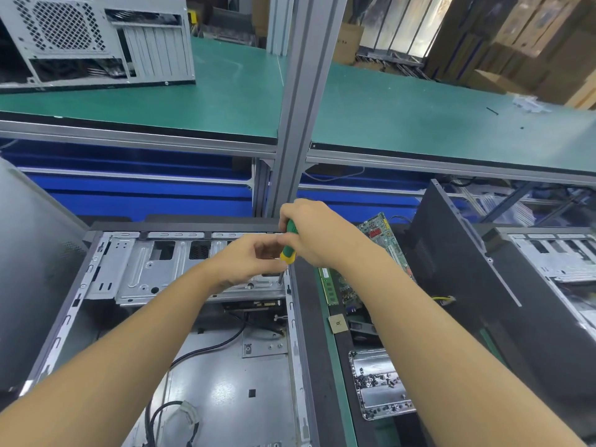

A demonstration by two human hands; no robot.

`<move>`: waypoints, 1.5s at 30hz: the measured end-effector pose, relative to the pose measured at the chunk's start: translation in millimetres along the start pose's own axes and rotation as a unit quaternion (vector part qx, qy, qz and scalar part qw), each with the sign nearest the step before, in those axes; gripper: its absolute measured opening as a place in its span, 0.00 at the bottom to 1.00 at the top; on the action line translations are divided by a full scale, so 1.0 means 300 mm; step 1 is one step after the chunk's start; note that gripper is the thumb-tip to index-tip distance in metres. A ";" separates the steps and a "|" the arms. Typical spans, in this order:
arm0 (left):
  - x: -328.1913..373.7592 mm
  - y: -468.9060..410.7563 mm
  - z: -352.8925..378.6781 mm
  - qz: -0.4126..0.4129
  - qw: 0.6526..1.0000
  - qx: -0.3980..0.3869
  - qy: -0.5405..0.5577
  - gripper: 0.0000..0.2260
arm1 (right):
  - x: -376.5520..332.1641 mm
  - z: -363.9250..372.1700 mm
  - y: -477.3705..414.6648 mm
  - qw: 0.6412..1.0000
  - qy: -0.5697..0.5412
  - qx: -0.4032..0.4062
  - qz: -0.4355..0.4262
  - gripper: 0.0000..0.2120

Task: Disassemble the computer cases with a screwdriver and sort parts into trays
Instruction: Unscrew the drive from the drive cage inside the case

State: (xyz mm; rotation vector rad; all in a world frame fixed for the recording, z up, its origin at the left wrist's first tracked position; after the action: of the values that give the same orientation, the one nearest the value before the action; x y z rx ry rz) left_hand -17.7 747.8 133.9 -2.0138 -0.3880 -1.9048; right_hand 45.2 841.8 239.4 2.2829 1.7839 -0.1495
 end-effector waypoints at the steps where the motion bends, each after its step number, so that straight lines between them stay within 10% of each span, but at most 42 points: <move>1: 0.007 -0.008 -0.003 0.001 1.000 0.001 -0.006 0.11 | 0.007 -0.005 0.001 1.000 -0.009 -0.002 0.000 0.06; 9: -0.001 -0.020 -0.009 0.031 0.992 0.062 -0.105 0.17 | -0.016 -0.018 0.005 0.995 -0.011 -0.080 -0.052 0.03; 16: -0.006 -0.027 0.019 0.023 0.979 0.149 -0.136 0.15 | -0.009 -0.001 0.005 0.991 0.031 0.004 0.129 0.33; 20: -0.003 -0.020 0.040 0.022 0.974 0.171 -0.144 0.15 | -0.024 -0.004 -0.021 0.983 0.081 0.072 0.148 0.20; 24: 0.012 -0.013 0.018 0.026 0.991 0.097 -0.090 0.10 | -0.034 -0.017 -0.024 0.997 0.037 -0.042 0.055 0.05; 30: 0.002 -0.005 0.022 0.006 0.995 0.076 -0.065 0.14 | -0.040 -0.037 -0.003 0.986 0.056 -0.155 0.024 0.08; 35: -0.001 -0.020 0.020 0.013 0.981 0.113 -0.156 0.10 | 0.003 -0.042 -0.002 0.981 0.057 -0.064 0.177 0.27; 45: 0.006 -0.002 -0.001 0.016 0.996 0.076 -0.035 0.15 | -0.039 -0.049 -0.001 0.992 0.029 -0.115 0.036 0.10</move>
State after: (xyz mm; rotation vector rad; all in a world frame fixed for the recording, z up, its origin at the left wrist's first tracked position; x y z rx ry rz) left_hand -18.1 748.1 135.7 -1.9791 -0.4989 -1.7339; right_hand 40.9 834.4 256.2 2.2032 1.6472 0.1309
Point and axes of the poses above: each hand's wrist, its own y-axis away from the middle knuckle, its own z-axis out of the palm, x = y × z, the point moved 5 cm from there along -y, towards the middle knuckle, and after that the axes turned 7 degrees about z, right-handed, at the moved point
